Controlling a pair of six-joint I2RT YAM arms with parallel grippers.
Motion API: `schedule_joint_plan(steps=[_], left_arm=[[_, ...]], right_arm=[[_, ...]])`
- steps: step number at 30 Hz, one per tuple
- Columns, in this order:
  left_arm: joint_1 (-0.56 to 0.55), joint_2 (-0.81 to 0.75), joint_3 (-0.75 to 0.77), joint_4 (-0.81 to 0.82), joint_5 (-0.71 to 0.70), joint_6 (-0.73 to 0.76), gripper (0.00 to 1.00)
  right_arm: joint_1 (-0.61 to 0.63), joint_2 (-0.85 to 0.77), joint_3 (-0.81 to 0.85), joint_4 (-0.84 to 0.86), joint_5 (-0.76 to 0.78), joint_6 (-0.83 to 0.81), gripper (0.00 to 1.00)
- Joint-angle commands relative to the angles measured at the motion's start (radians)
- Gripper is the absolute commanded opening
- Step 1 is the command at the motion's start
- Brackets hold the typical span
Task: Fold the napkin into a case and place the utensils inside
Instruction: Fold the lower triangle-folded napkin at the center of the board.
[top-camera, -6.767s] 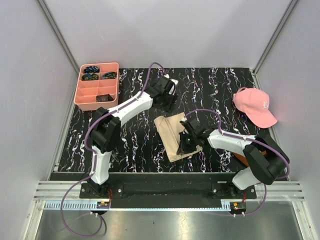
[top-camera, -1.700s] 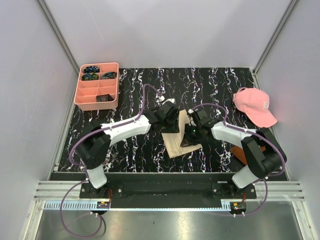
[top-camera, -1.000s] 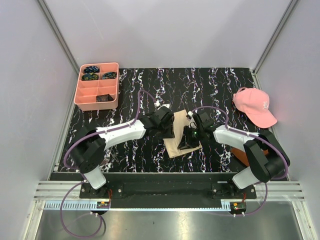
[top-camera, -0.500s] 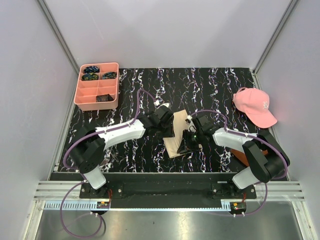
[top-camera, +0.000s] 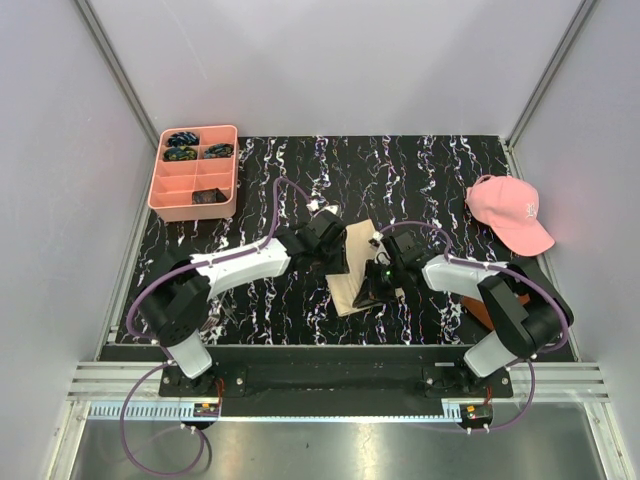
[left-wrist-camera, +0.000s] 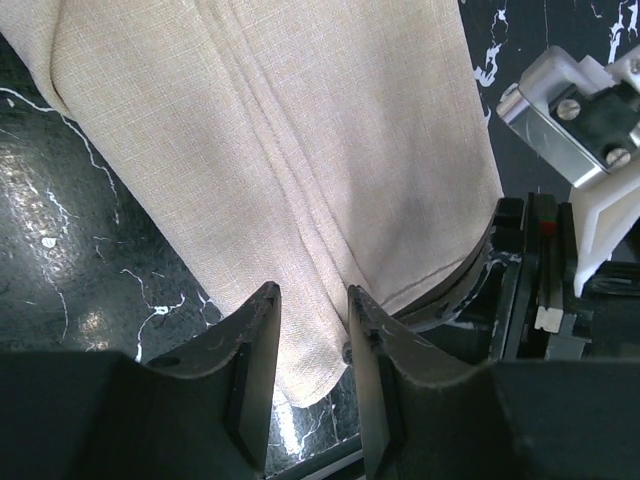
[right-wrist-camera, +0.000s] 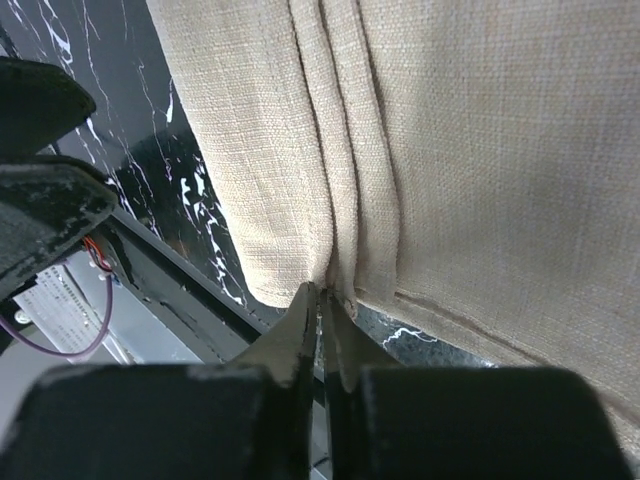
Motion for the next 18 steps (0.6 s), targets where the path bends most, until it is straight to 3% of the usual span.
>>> schedule_joint_plan(steps=[1, 8, 18], left_arm=[[0.025, -0.037, 0.010, 0.042, 0.013, 0.019, 0.36], [0.065, 0.038, 0.098, 0.025, 0.025, 0.064, 0.35], [0.065, 0.101, 0.105, 0.071, 0.094, 0.053, 0.27]], right_arm=[[0.009, -0.027, 0.018, 0.017, -0.011, 0.013, 0.00], [0.010, -0.137, 0.007, -0.070, 0.150, 0.027, 0.00], [0.009, -0.081, -0.005, -0.081, 0.218, 0.011, 0.00]])
